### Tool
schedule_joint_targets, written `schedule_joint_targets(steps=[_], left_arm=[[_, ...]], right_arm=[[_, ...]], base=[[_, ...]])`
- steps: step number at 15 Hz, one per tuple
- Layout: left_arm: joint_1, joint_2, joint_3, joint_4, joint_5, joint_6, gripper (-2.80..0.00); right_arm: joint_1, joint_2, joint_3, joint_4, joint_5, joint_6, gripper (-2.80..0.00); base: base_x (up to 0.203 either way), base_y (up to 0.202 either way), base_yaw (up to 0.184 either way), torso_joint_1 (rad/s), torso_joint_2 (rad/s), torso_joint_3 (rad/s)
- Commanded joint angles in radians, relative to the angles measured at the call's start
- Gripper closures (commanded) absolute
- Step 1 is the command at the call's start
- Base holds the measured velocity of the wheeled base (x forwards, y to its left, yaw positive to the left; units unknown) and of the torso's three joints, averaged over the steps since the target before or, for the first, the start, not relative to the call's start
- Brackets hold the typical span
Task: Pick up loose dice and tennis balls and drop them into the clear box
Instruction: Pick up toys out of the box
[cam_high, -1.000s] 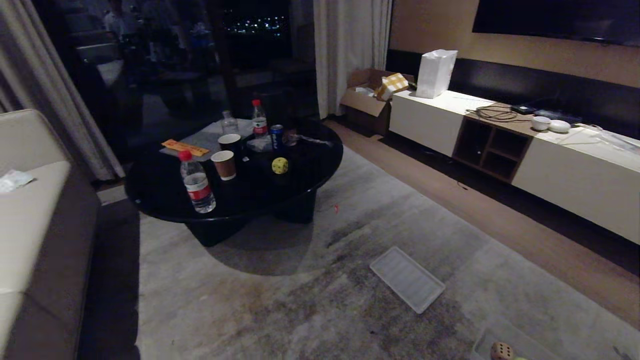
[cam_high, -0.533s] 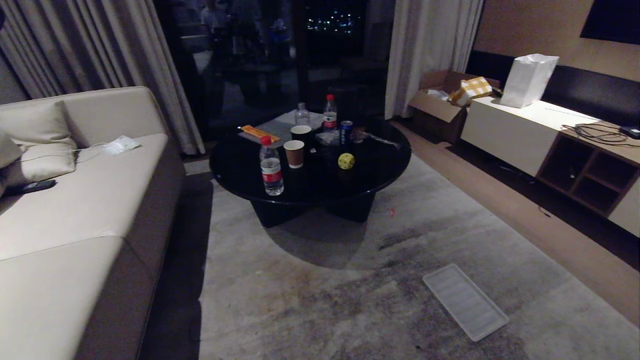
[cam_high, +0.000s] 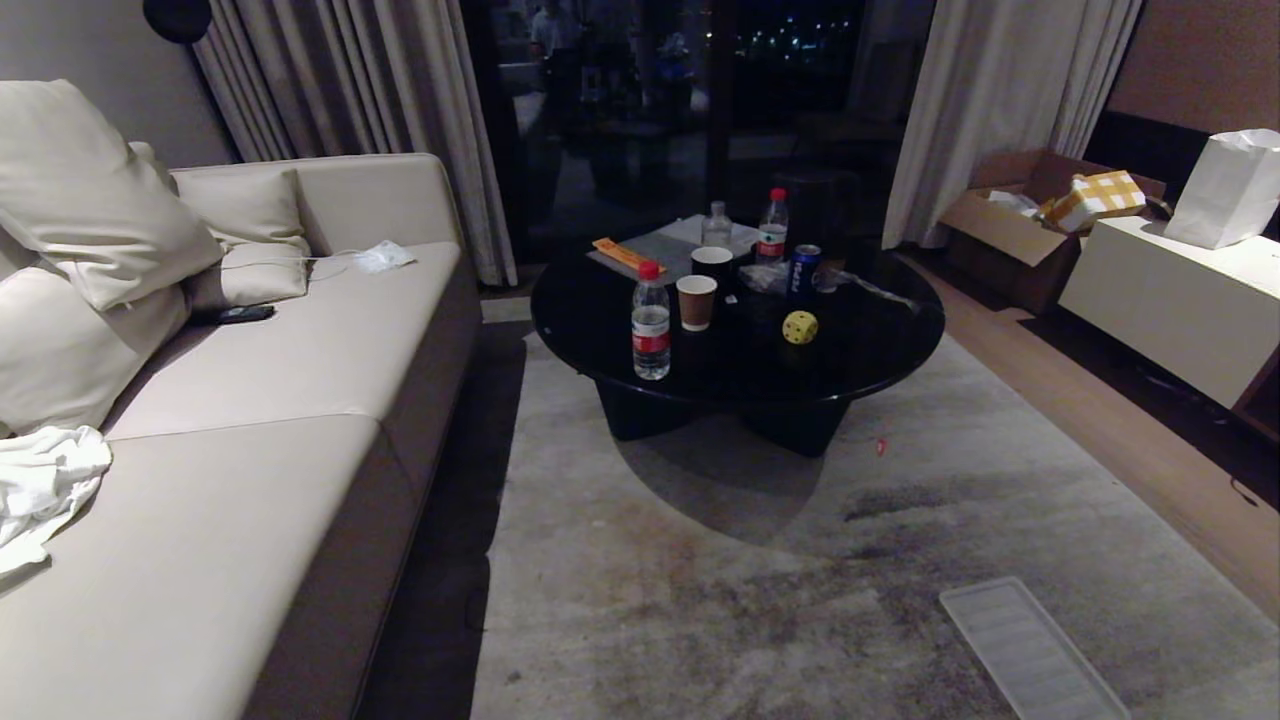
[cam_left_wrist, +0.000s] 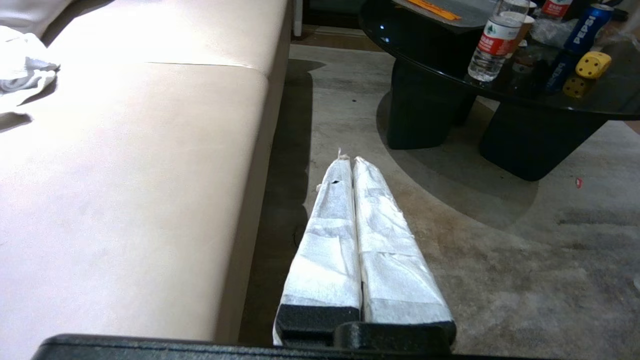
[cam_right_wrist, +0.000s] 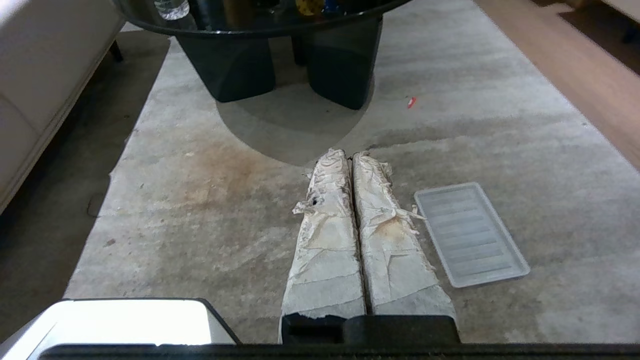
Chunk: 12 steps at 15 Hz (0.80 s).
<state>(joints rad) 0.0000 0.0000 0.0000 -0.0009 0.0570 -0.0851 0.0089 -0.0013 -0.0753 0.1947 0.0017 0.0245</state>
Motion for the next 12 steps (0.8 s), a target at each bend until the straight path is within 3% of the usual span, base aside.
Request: schedule_joint_targets(steps=[1,6,12], left_arm=[[0.0,0.002,0.002,-0.001,0.0,0.001,0.0],[0.0,0.002,0.002,-0.002,0.001,-0.005,0.0],[0.0,0.002,0.002,-0.002,0.001,-0.005,0.0]], right_arm=[[0.0,0.001,0.0,0.002,0.0,0.0,0.0],[0.0,0.001,0.0,0.002,0.0,0.002,0.0],[0.0,0.001,0.0,0.0,0.0,0.002,0.0]], base=[[0.0,0.0,0.0,0.0,0.0,0.0],[0.012,0.0,0.0,0.002,0.0,0.0],[0.176,0.0,-0.001,0.003,0.0,0.003]])
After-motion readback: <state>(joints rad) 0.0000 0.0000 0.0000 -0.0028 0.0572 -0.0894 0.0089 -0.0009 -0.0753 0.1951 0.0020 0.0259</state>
